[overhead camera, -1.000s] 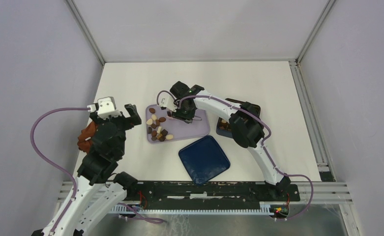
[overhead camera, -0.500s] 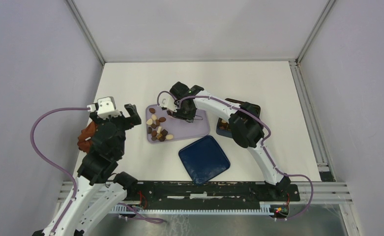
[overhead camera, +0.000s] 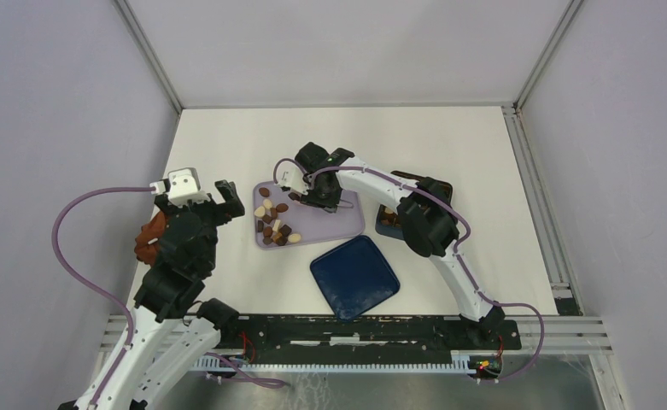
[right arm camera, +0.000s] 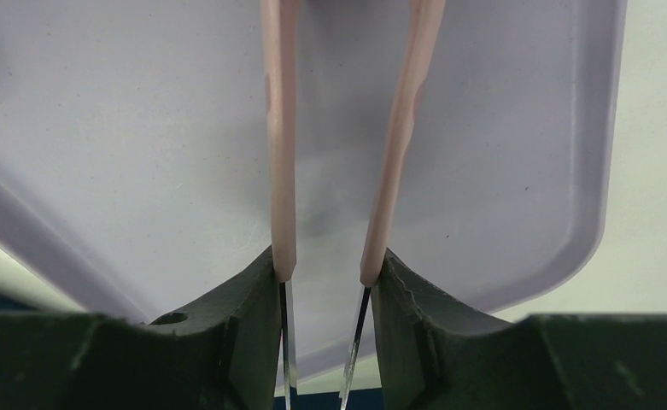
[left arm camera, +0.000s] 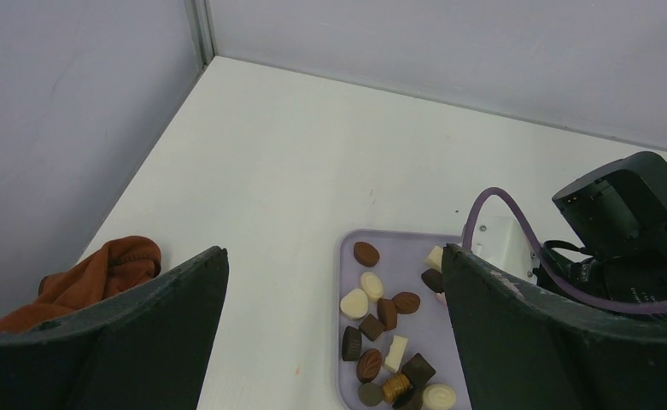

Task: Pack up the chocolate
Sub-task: Pick up the fake chocolate from the plate.

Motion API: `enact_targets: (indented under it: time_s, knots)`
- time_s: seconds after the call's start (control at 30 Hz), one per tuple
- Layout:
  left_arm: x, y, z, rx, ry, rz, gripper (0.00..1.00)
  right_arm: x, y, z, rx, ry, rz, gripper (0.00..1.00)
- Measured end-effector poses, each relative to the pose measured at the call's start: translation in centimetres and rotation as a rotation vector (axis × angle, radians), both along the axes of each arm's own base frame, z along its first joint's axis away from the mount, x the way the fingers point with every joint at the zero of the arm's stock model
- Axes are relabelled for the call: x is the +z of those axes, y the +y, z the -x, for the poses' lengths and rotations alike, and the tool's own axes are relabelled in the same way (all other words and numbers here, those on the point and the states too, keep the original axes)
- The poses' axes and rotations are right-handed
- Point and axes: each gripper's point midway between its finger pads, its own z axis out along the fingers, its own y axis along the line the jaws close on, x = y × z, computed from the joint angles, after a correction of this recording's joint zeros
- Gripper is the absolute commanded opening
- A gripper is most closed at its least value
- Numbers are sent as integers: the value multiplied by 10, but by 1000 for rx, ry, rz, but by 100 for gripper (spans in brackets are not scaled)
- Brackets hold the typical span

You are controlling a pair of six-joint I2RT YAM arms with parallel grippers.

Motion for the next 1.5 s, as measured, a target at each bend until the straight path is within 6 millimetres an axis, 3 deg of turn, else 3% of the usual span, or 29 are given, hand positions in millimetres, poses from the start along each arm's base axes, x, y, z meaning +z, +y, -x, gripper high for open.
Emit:
enact_targets:
  time_s: [0.27,0.47,0.77,1.0,1.13,1.27,1.37,1.43,1.5]
  knots:
    - [0,-1,-1,-8,0,2,98,5,9,-7,3,-15,-17,44]
    - [0,-1,-1,-10,1,2,98,-5,11,-4,8,-2,-3,41]
    - [0,1,-1,-5,1,2,98,-8,12,-1,21,17,-7,12]
    - [0,1,-1,-4,1,2,99,2,14,5,33,40,-45,4]
    - [0,0,-1,-9,0,3,100,36,10,18,53,68,-133,2]
    - [-1,-7,-3,-47,-3,9,100,98,-10,35,84,56,-282,2]
    - [-1,-21,-6,-117,0,17,100,143,-42,44,82,12,-387,2]
    - [1,-38,-10,-193,15,43,100,169,-77,50,57,-29,-459,3]
    - [5,-61,-17,-283,35,89,98,182,-113,50,10,-69,-506,4]
